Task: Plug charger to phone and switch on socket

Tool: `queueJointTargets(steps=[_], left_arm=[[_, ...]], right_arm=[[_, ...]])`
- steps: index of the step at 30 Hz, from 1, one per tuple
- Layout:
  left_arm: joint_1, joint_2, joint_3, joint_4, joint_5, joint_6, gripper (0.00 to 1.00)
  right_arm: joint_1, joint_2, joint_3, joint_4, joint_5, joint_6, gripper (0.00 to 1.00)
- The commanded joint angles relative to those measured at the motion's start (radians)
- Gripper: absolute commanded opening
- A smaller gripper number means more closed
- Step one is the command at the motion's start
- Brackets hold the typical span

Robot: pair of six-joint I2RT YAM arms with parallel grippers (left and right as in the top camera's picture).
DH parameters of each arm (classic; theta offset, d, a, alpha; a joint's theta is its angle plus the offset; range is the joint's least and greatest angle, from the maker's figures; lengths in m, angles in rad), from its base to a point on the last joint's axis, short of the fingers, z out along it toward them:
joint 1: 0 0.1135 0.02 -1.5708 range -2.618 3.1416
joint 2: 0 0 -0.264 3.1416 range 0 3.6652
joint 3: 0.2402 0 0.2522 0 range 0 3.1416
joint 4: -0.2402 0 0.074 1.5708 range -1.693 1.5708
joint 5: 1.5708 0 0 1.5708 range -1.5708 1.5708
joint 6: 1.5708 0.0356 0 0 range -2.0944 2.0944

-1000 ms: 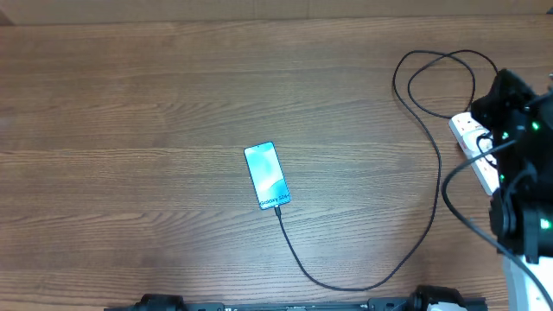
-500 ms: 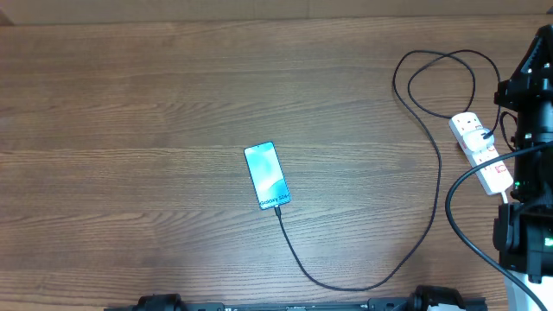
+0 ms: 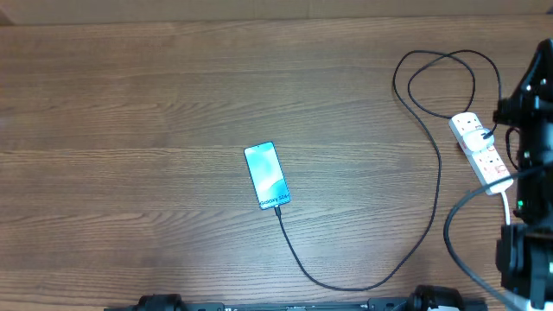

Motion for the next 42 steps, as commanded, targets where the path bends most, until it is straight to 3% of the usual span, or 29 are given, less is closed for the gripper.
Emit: queueJointTargets(steps=[1, 29, 42], left_arm=[[-0.014, -0.013, 0.005, 0.001, -0.006, -0.014, 1.0], [-0.012, -0.013, 0.005, -0.004, -0.006, -0.014, 1.0], [-0.012, -0.013, 0.005, -0.004, -0.006, -0.014, 1.0]], right_arm=[[0.005, -0.058, 0.001, -0.007, -0.003, -0.013, 0.09], [0.008, -0.55, 0.0, -0.056, -0.003, -0.014, 0.1], [0.125, -0.702, -0.001, -0.077, 0.002, -0.084, 0.1]])
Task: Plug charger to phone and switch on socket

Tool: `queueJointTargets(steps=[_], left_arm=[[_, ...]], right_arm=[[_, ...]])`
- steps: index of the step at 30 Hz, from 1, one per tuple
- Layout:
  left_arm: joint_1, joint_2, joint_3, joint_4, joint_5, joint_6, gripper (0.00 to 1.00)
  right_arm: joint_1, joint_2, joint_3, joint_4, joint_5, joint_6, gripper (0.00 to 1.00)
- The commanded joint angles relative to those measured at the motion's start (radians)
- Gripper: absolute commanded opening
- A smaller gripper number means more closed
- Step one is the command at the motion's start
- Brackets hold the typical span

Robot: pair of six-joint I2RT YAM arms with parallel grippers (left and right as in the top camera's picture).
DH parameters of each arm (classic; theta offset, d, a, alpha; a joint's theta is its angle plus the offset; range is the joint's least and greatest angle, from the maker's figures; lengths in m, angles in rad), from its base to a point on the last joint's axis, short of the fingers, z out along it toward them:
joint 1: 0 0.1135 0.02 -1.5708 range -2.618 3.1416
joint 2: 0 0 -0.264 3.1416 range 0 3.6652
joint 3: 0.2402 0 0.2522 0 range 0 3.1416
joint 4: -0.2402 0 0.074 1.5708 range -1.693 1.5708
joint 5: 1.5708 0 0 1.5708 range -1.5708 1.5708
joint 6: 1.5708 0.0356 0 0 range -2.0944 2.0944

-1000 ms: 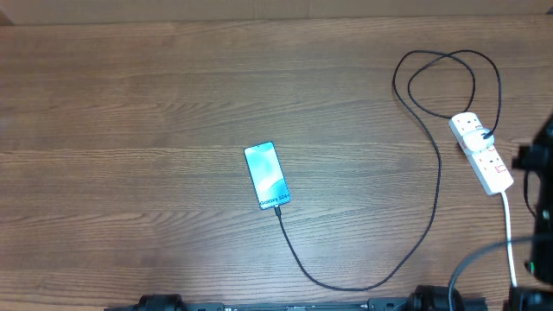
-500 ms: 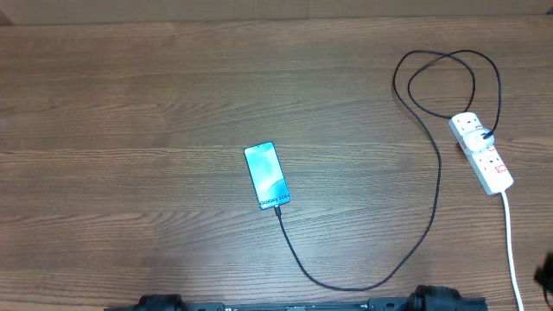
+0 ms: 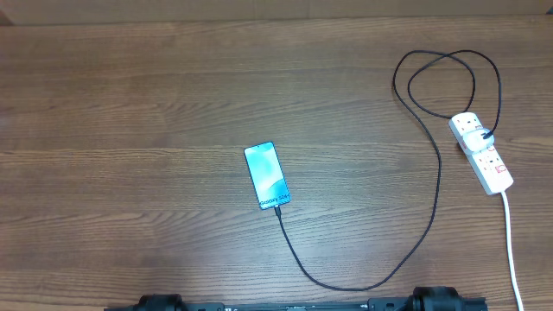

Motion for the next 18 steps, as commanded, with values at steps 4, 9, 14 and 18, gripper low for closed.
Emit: queueJointTargets(steps=[4, 9, 14, 18], left_arm=[[-0.003, -0.013, 0.005, 0.0, -0.006, -0.014, 1.0], [-0.003, -0.013, 0.005, 0.0, -0.006, -0.014, 1.0], [-0.003, -0.013, 0.005, 0.0, -0.006, -0.014, 1.0], [-0.003, -0.013, 0.005, 0.0, -0.006, -0.014, 1.0]], right_arm=[[0.027, -0.088, -0.002, -0.005, 0.002, -0.041, 0.11], [0.028, -0.153, -0.005, -0.017, 0.002, -0.042, 0.14], [0.033, -0.153, 0.018, -0.023, 0.002, -0.055, 0.2], [0.034, -0.153, 0.019, -0.003, -0.009, -0.043, 0.7]])
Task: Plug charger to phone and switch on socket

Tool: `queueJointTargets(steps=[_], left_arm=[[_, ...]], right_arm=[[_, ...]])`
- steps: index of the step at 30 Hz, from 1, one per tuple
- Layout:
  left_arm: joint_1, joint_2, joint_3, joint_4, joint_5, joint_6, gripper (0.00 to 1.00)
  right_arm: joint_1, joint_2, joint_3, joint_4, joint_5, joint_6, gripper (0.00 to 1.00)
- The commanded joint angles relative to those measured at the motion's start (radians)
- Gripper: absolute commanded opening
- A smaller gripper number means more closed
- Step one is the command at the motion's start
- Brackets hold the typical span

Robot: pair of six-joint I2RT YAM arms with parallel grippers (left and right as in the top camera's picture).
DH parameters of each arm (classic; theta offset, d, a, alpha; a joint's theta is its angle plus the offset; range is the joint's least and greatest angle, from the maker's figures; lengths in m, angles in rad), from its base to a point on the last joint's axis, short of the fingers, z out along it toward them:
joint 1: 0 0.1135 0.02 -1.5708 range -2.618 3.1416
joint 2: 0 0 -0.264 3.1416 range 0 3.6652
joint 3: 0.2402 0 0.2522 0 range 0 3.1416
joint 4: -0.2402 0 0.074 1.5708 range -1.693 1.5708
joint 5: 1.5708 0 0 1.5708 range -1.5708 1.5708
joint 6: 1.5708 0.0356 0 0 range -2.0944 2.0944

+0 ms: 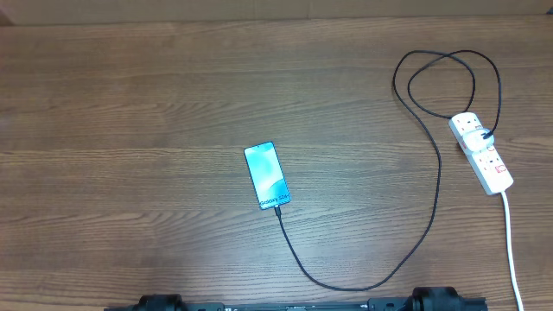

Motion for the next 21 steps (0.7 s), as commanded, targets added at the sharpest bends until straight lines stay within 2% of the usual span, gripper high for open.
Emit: queueJointTargets(steps=[1, 7, 12, 21], left_arm=[[-0.003, -0.013, 0.005, 0.0, -0.007, -0.014, 1.0], [-0.003, -0.013, 0.005, 0.0, -0.007, -0.014, 1.0], [-0.003, -0.013, 0.005, 0.0, -0.007, -0.014, 1.0], [-0.003, -0.013, 0.005, 0.0, -0.007, -0.014, 1.0]], right_arm=[[0.008, -0.005, 0.009, 0.009, -0.022, 0.0, 1.0], [0.004, -0.004, 0.009, -0.008, -0.043, -0.001, 1.0], [0.004, -0.004, 0.008, -0.189, -0.041, -0.005, 1.0], [0.004, -0.004, -0.062, -0.199, -0.018, -0.008, 1.0]])
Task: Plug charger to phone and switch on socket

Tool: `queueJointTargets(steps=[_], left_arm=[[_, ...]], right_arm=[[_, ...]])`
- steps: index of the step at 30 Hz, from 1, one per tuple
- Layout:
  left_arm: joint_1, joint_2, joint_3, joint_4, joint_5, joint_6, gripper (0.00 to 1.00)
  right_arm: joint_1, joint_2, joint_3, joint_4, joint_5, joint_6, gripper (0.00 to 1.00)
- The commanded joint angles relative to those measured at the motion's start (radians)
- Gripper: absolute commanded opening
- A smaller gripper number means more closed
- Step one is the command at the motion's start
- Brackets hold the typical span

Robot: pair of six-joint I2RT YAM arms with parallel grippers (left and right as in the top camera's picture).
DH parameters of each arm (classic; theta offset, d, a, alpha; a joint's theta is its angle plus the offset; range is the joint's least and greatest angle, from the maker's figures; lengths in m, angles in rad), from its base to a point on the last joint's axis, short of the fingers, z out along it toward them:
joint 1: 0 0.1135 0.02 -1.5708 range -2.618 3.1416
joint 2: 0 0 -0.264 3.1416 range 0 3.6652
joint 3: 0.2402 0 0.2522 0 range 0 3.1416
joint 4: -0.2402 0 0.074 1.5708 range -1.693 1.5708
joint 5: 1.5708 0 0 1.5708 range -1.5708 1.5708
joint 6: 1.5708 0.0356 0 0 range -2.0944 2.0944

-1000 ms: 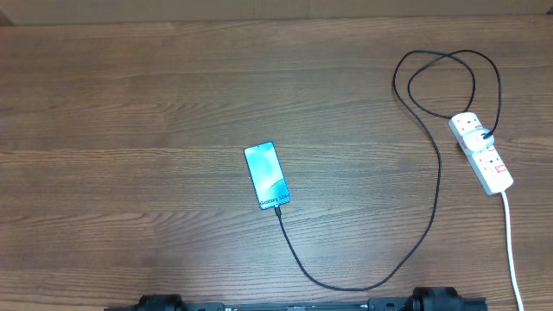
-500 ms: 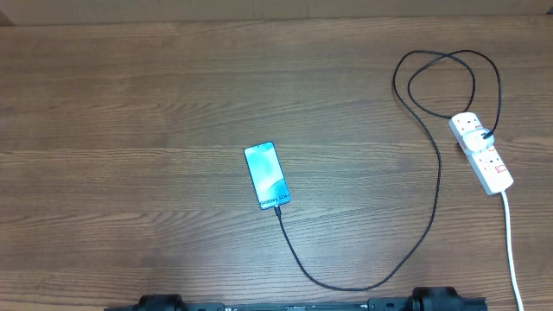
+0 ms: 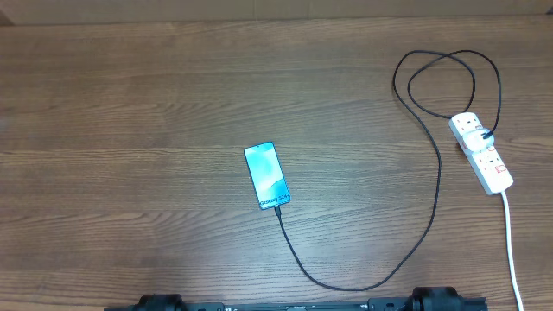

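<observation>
A phone with a lit blue screen lies face up in the middle of the wooden table. A black charger cable runs from the phone's lower end, curves right and loops up to a plug in the white socket strip at the right edge. The strip has red switches. Neither gripper shows in the overhead view; only the two arm bases sit at the bottom edge.
A white power lead runs from the socket strip down to the bottom right corner. The black cable forms a loop at the top right of the table.
At first the right arm stood over the socket strip at the right edge, with the cable in the phone and its screen lit. Afterwards the arm was gone from view, and the phone, cable and strip have stayed where they were.
</observation>
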Motion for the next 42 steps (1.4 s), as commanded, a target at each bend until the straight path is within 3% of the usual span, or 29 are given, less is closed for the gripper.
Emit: queueJointTargets(steps=[1, 9, 20, 29, 42], left_arm=[[-0.003, -0.013, 0.005, 0.0, -0.006, -0.014, 0.99], [-0.003, -0.013, 0.005, 0.0, -0.006, -0.014, 1.0], [-0.003, -0.013, 0.005, 0.0, -0.006, -0.014, 1.0], [-0.003, -0.013, 0.005, 0.0, -0.006, -0.014, 1.0], [-0.003, -0.013, 0.005, 0.0, -0.006, -0.014, 1.0]], right_arm=[[0.004, -0.004, -0.056, -0.008, 0.012, -0.005, 1.0], [0.004, -0.004, -0.333, 0.072, 0.013, -0.005, 1.0], [0.005, -0.005, -0.842, 0.438, 0.001, 0.003, 1.0], [0.002, -0.006, -1.104, 0.652, 0.006, -0.002, 1.0], [0.002, -0.006, -1.126, 0.391, 0.084, -0.001, 1.0]])
